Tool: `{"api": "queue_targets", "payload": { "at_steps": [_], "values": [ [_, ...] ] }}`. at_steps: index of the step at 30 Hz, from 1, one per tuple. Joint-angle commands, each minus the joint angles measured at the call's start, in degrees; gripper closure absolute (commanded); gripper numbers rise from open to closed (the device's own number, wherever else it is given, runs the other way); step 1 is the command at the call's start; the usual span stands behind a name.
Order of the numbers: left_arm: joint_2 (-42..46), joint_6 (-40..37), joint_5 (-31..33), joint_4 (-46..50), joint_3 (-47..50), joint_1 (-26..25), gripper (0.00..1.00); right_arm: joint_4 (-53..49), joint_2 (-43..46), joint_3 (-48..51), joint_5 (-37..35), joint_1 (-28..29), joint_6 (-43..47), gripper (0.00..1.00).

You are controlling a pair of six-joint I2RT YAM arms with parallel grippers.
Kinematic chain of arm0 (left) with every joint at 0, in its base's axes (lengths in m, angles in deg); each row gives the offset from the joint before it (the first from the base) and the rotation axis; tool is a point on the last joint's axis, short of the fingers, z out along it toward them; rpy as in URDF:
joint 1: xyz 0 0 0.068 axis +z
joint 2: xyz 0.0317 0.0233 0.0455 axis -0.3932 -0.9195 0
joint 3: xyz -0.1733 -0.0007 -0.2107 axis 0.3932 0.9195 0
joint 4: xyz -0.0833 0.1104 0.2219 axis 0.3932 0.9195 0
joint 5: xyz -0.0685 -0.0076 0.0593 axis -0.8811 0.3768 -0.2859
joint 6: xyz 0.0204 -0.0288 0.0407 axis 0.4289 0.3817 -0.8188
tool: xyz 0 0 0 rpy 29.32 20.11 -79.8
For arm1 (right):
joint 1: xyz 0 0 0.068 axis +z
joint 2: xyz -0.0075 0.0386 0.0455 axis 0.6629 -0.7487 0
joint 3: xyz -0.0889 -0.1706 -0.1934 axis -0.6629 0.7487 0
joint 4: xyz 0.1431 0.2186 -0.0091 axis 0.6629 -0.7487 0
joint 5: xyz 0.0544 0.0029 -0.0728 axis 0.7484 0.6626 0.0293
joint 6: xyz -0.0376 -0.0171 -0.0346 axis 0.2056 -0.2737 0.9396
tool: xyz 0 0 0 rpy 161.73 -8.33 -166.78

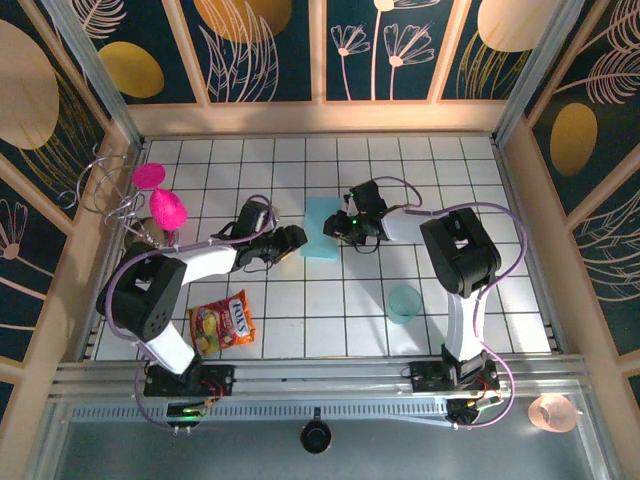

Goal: Fold a paper plane with a square sheet of paper (pick it up from the middle)
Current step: Third fold the triangle at the center of the table.

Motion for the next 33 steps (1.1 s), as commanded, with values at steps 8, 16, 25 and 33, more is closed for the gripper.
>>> {"api": "queue_targets", "payload": {
  "at_steps": [8, 16, 25, 33],
  "values": [
    [-5.2, -0.3, -1.9, 2.9, -4.6, -0.2, 0.55, -3.2, -3.2, 0.0, 1.0, -0.8, 2.0, 0.65],
    [-7.8, -0.8, -3.5, 3.4, -6.1, -0.3, 0.52, -2.7, -3.6, 0.1, 2.2, -0.9, 2.2, 0.65],
    [-10.4, 0.3, -7.1, -0.1, -9.6, -0.2, 0.57, -2.4, -3.3, 0.6, 2.7, -1.2, 2.5, 0.66],
    [-13.9, -2.6, -5.8, 4.1, -15.0, 0.1, 0.62, -2.1, -2.7, 1.2, 2.7, -1.3, 3.0, 0.66]
  ]
}}
